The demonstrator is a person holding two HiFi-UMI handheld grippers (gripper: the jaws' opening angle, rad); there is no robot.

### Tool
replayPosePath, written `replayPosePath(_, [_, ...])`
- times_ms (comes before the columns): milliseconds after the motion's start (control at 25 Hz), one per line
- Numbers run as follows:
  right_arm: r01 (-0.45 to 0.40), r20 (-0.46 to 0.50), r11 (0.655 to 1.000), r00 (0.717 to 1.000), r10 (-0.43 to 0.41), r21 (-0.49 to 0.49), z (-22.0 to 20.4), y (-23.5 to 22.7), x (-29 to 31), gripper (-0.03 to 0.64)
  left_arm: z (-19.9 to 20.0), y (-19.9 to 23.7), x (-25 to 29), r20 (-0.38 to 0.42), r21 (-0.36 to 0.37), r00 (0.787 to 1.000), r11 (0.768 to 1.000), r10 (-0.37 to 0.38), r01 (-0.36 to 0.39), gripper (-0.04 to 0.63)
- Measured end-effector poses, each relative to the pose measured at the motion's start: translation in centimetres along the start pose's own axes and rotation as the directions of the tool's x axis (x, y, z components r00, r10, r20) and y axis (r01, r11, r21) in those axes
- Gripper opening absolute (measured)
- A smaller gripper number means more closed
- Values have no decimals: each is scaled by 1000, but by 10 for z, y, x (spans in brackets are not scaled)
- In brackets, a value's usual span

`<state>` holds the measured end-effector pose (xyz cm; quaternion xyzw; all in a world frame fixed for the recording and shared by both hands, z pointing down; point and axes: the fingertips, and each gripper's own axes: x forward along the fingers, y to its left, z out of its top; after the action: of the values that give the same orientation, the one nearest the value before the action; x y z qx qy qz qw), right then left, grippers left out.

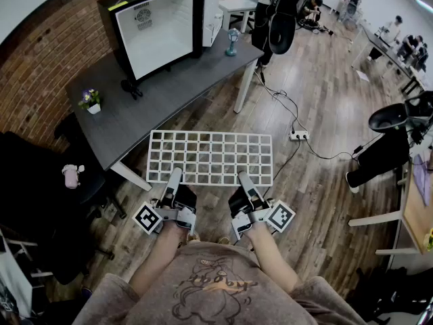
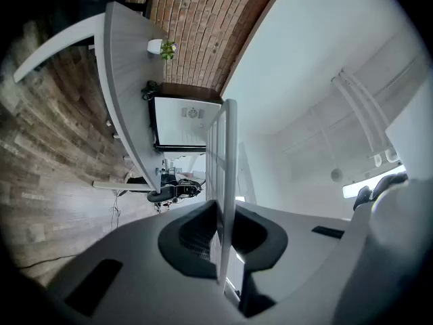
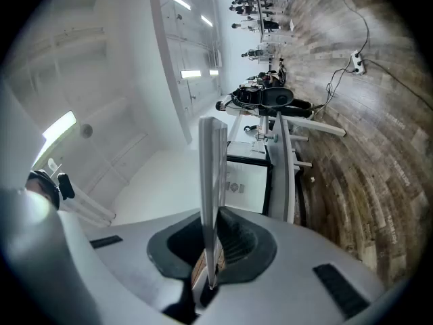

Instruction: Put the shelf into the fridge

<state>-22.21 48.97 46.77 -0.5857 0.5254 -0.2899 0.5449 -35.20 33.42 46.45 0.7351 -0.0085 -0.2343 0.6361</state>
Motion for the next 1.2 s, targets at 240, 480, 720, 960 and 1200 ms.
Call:
replayPosePath(240, [0,2,1000,1000,0,-2,-5,0,1,28,4,2,-2,6,-11,1000,1000,2,-2,49])
replayPosePath(480, [4,19,1000,1000,-4,-10,-11,3,0,29,9,2,-5,7,-25,1000,1000,-1,2,49])
replayPosePath(720, [27,32,1000,999,-26,-12,-19,2,7,20,19,2,-5,-7,-31,1000,1000,1,-1,49])
replayPosePath(960, [31,34,999,999,-30,-41,-30,-1,14,25,32,9,-8,-28,-47,1000,999,8,-9,49])
replayPosePath(1200, [47,50,998,998,-45,-39,-33,-6,25,25,42,20,-3,-28,-75,999,997,22,-24,49])
